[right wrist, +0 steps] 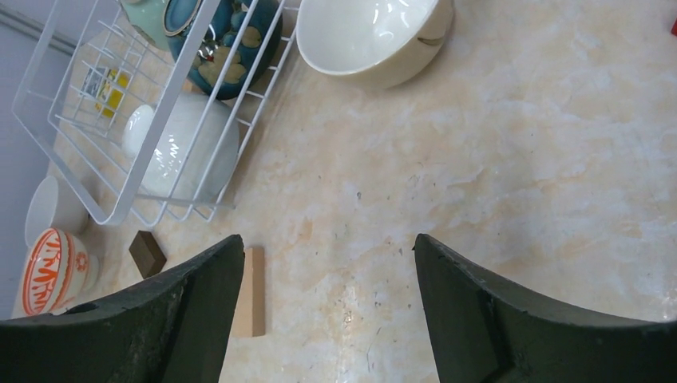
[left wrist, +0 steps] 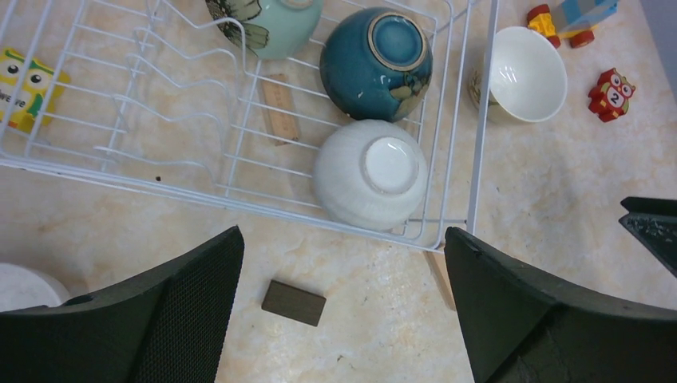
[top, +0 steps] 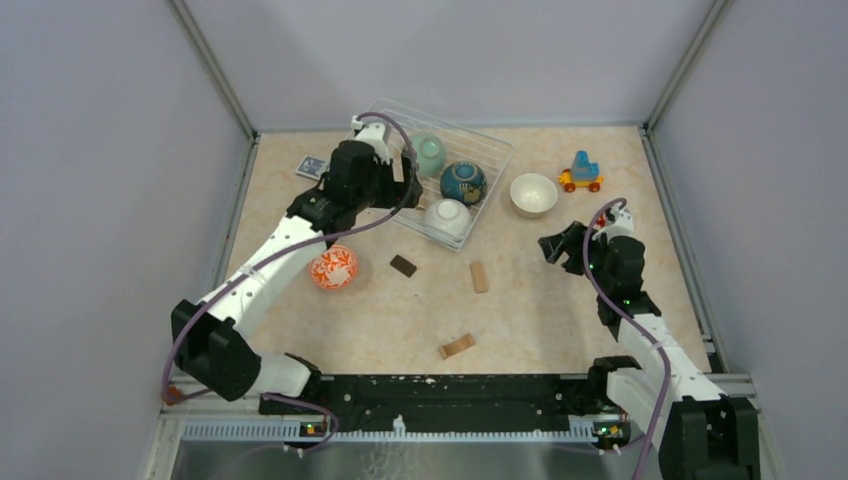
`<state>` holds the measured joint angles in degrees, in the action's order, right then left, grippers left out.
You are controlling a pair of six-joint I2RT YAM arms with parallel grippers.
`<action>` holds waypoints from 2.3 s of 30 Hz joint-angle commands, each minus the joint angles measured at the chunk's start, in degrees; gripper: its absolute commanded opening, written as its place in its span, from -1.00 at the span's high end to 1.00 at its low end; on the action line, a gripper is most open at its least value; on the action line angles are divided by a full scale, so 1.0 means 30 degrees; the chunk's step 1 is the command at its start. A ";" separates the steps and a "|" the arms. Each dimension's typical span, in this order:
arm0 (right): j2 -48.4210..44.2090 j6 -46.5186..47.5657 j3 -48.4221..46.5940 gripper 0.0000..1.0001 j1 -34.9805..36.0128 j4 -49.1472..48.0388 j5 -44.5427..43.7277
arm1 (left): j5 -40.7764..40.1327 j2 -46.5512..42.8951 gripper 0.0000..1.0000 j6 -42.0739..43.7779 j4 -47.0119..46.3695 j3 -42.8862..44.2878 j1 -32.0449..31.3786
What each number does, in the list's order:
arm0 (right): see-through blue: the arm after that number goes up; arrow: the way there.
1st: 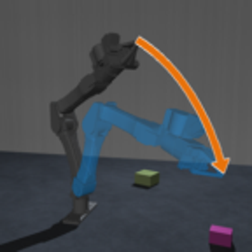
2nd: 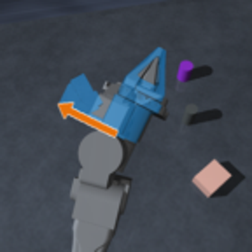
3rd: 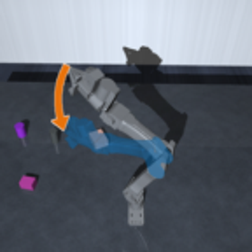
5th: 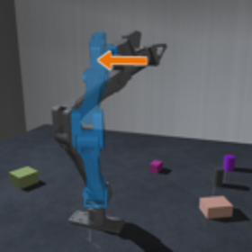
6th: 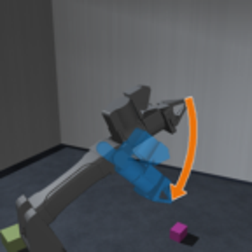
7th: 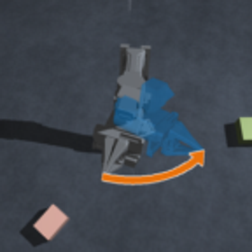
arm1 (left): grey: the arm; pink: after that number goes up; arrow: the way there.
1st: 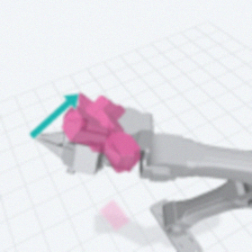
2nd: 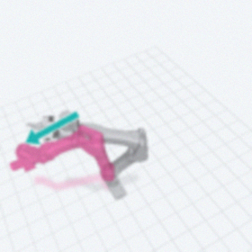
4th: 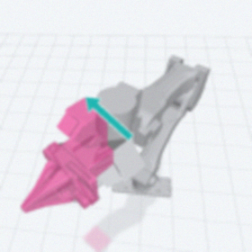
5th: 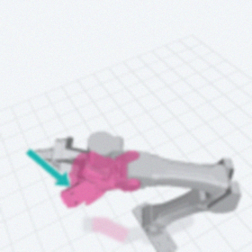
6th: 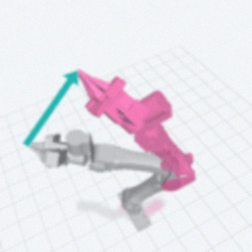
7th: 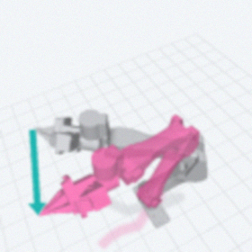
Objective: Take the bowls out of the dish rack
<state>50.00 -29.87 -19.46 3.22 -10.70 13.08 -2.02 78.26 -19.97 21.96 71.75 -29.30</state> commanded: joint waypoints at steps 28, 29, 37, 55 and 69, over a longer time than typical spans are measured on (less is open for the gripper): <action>-0.3251 -0.3462 0.4330 -0.98 -0.0135 -0.4257 -0.3211 | 0.4149 0.8157 -0.97 -0.0540 -0.2269 0.6778 0.3636; -0.3274 -0.3440 0.4346 -0.98 -0.0115 -0.4245 -0.3159 | 0.4137 0.8476 -0.97 -0.0576 -0.2516 0.6864 0.3716; -0.2802 -0.3316 0.4269 -0.96 -0.0132 -0.4622 -0.2679 | 0.4010 1.0672 -0.97 0.0761 -0.3914 0.8007 0.4285; -0.2519 -0.3198 0.4174 -0.96 -0.0115 -0.4727 -0.2385 | 0.5263 1.5654 -0.93 0.3060 -0.2526 1.4364 0.4273; -0.2429 -0.3133 0.4144 -0.96 -0.0117 -0.4725 -0.2418 | 0.4841 1.7426 -0.97 0.3176 -0.2133 1.5468 0.4376</action>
<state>42.52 -39.66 -6.35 3.22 -21.85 5.67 12.62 129.10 -11.42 16.16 115.00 -16.58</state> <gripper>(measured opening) 0.982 0.987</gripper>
